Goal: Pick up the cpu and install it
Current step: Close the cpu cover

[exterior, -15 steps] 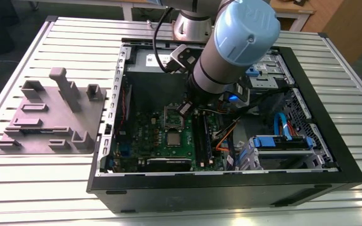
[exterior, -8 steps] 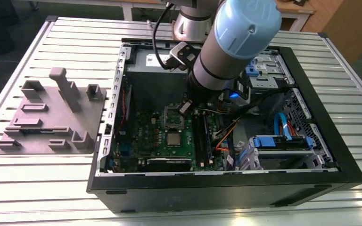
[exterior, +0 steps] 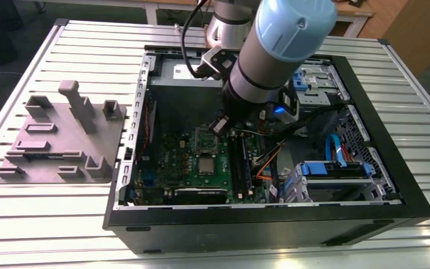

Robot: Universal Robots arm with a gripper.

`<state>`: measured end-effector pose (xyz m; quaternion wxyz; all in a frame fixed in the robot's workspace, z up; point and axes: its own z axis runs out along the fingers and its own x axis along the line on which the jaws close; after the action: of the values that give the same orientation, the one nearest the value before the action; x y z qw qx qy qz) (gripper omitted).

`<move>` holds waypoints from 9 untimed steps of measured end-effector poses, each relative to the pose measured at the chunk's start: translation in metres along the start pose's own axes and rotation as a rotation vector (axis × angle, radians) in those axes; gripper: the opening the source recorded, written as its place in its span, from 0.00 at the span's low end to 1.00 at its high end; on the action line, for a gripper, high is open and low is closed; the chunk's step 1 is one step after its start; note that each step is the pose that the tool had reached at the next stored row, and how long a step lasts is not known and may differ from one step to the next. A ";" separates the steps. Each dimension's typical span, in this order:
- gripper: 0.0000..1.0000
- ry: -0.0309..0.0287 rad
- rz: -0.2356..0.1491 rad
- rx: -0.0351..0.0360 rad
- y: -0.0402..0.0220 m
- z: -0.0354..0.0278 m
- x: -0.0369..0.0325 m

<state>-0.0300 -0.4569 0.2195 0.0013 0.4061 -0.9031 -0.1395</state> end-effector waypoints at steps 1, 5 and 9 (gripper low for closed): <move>0.11 0.0026 0.000 0.0022 0.0003 -0.0008 0.0000; 0.11 0.0127 0.000 0.0110 0.0011 -0.0025 0.0000; 0.11 0.0267 0.003 0.0238 0.0011 -0.0025 0.0000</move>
<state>-0.0305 -0.4569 0.2221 0.0088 0.4068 -0.9051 -0.1233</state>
